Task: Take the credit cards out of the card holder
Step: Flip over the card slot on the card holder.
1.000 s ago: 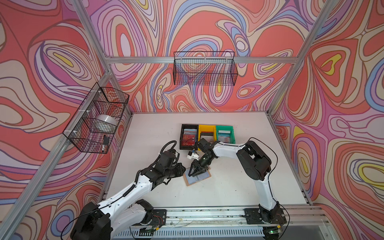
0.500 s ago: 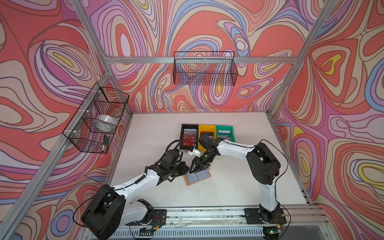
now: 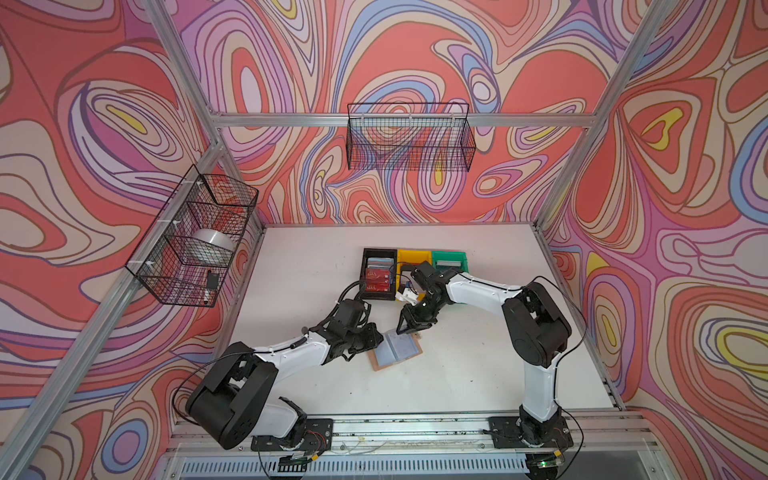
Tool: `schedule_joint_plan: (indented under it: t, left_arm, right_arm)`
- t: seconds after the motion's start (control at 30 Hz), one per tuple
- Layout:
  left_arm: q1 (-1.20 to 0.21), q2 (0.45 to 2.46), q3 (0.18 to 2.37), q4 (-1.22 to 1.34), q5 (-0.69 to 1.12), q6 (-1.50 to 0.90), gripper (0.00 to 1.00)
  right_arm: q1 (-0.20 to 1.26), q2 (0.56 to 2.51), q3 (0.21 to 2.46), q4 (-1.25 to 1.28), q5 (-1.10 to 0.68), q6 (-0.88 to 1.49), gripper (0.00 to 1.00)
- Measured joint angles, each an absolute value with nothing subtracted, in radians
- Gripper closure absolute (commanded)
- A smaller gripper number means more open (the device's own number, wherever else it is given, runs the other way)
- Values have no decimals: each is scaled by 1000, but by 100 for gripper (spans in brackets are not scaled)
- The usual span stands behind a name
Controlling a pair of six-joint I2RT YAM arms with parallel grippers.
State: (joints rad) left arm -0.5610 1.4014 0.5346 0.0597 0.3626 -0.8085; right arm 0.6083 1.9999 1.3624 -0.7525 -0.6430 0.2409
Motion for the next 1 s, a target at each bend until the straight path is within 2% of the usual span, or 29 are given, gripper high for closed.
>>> schedule_joint_plan:
  t: [1.0]
  left_arm:
    - [-561, 1444, 464, 184, 378, -823, 85]
  right_arm:
    - [609, 2014, 1335, -735, -625, 237, 57]
